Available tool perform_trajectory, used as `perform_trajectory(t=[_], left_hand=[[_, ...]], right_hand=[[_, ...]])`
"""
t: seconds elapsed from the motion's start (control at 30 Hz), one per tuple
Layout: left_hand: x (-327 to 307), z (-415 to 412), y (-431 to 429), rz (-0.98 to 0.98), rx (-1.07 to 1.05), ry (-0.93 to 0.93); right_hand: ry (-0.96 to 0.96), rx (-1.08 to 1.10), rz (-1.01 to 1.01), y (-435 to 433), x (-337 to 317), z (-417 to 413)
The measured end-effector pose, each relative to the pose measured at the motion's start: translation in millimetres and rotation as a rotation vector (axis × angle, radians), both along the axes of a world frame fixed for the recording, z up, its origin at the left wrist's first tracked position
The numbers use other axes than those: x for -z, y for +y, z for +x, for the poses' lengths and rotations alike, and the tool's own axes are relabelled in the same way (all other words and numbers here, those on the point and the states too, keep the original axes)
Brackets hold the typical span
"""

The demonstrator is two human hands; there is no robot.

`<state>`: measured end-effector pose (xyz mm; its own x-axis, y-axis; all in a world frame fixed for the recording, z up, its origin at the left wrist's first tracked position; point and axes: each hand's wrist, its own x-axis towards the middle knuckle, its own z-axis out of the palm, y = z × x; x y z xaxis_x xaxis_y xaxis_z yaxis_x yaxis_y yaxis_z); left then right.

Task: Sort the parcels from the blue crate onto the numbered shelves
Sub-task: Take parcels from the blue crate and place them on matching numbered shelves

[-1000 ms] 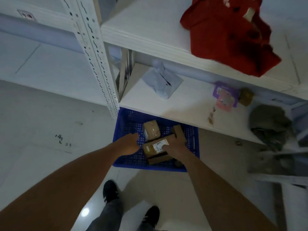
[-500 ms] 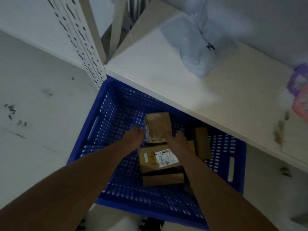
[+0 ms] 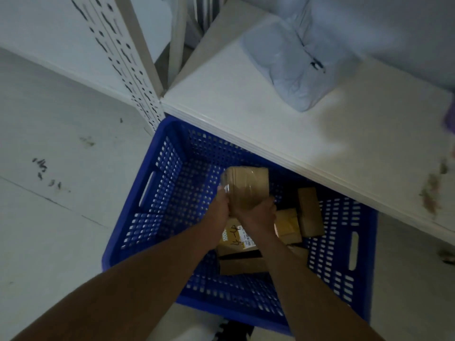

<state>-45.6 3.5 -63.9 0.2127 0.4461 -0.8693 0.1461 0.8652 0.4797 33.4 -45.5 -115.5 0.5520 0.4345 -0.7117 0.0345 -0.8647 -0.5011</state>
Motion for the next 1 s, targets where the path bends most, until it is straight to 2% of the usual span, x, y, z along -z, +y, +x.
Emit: perform_trajectory(t=[0.1, 0.2, 0.27, 0.37, 0.43, 0.53, 0.7, 0.77, 0.83, 0.93, 1.0], left_hand=[[-54.9, -30.6, -27.1, -0.038, 0.053, -0.074], [-90.0, -66.4, -52.2, 0.016, 0.291, -0.049], [-114.6, -85.7, -57.3, 0.179, 0.500, 0.021], [-182.7, -100.9, -36.2, 0.587, 0.783, 0.025], [-249.7, -103.0, -14.7, 0.789, 0.839, -0.033], [-376.1, -99.8, 13.8, 0.903, 0.876, -0.112], [-599.5, -112.4, 27.1, 0.761, 0.993, -0.465], [-677.7, -122.5, 15.6, 0.794, 0.997, -0.573], [-744.8, -133.8, -3.2, 0.849, 0.909, -0.636], [-820.8, -153.6, -30.8, 0.862, 0.672, -0.696], [-852.0, -164.2, -50.1, 0.849, 0.476, -0.731]], right_hand=[[-0.059, 0.004, -0.075, -25.6, -50.2, -12.9], [-0.071, -0.062, -0.065, -54.0, -108.8, -16.4], [-0.070, -0.116, -0.014, -71.0, -156.2, -12.4], [-0.074, -0.175, 0.081, -90.7, -245.9, 1.4], [-0.084, -0.161, 0.138, -97.7, -326.2, 11.8], [-0.132, -0.222, 0.250, -102.8, -485.9, 4.0], [-0.230, -0.429, 0.423, -123.3, -748.2, -42.4], [-0.346, -0.405, 0.540, -139.7, -828.2, -62.4], [-0.402, -0.264, 0.700, -162.1, -888.1, -79.4], [-0.401, 0.033, 0.903, -196.6, -941.8, -95.2], [-0.345, 0.092, 0.954, -221.0, -952.6, -105.2]])
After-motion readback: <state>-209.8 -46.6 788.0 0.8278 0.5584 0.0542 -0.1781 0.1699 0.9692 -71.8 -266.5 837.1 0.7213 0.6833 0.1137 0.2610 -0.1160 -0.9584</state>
